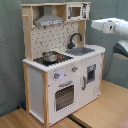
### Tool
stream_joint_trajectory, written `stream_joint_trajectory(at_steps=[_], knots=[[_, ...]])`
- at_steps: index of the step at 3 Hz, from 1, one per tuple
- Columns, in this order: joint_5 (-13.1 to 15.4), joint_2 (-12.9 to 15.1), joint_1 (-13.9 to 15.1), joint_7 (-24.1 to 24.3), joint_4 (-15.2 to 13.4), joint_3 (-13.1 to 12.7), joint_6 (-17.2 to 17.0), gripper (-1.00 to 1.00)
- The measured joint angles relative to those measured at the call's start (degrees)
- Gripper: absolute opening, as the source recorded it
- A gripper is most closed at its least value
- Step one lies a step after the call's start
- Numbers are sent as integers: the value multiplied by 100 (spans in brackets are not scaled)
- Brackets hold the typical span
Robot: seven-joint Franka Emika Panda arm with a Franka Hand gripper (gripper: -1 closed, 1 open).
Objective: Play with the kitchen
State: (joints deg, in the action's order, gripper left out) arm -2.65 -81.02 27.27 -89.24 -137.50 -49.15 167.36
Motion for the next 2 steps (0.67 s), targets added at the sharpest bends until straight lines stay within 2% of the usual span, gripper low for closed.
stream_joint_trajectory(at_steps=[1,2], knots=[[2,255,196,-267,-27,364,161,100],[2,629,462,-449,-19,453,528,100]])
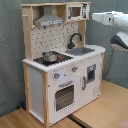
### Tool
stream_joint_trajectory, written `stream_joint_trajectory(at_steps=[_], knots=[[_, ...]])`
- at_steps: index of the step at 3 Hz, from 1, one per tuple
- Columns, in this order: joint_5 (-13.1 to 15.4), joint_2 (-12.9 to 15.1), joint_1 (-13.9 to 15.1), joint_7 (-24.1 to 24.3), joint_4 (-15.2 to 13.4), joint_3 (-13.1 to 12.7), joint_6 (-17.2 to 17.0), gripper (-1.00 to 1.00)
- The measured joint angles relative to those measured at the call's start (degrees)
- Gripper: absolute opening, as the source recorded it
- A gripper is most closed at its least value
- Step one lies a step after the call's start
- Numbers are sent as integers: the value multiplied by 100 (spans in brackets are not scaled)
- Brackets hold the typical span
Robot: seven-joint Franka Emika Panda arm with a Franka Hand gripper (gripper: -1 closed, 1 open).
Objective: Play with the kitchen
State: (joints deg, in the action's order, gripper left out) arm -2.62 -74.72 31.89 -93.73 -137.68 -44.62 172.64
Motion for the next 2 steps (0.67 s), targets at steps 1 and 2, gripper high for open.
stream_joint_trajectory(at_steps=[1,2], knots=[[1,353,320,-96,38,3,433,100],[0,669,646,-138,61,21,801,100]])
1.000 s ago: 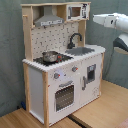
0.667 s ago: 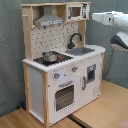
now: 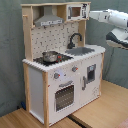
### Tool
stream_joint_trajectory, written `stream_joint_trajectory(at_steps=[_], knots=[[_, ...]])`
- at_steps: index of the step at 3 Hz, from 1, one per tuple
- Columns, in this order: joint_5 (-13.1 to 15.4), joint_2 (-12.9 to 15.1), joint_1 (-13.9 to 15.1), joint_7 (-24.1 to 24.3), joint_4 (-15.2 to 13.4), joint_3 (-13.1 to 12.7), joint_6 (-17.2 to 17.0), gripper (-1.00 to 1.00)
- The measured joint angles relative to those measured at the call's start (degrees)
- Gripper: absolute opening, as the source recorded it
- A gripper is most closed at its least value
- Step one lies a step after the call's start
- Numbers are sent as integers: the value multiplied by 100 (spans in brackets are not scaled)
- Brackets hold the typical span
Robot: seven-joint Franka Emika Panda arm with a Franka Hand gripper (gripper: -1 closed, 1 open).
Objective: Play with the kitchen
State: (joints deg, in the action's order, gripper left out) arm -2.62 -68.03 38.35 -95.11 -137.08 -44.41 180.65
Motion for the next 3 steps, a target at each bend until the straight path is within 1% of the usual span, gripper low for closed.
stream_joint_trajectory(at_steps=[1,2,3], knots=[[7,547,195,-33,15,-52,199,100],[9,1015,371,-157,276,-217,219,100],[9,1427,606,-329,620,-385,210,100]])
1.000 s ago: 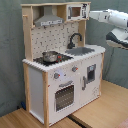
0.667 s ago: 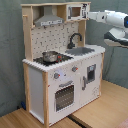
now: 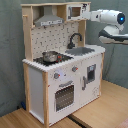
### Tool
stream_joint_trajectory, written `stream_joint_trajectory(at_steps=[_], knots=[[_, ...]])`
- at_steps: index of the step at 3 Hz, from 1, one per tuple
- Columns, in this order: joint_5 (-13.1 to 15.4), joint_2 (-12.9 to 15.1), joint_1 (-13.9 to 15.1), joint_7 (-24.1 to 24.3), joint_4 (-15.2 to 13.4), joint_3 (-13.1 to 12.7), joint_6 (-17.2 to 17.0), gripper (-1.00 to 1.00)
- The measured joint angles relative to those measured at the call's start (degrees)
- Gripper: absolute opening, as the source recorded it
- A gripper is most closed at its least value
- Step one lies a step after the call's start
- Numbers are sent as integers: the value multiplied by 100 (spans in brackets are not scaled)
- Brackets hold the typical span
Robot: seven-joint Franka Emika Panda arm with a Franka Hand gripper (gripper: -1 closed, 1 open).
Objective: Play with the kitchen
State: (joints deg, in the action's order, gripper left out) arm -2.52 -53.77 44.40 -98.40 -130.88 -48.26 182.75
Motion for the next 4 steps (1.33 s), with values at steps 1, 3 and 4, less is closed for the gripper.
stream_joint_trajectory(at_steps=[1,3,4], knots=[[0,322,250,-184,346,-213,-14,100],[1,688,808,-420,1157,-667,-379,100],[1,792,1190,-423,1349,-1099,-453,100]])
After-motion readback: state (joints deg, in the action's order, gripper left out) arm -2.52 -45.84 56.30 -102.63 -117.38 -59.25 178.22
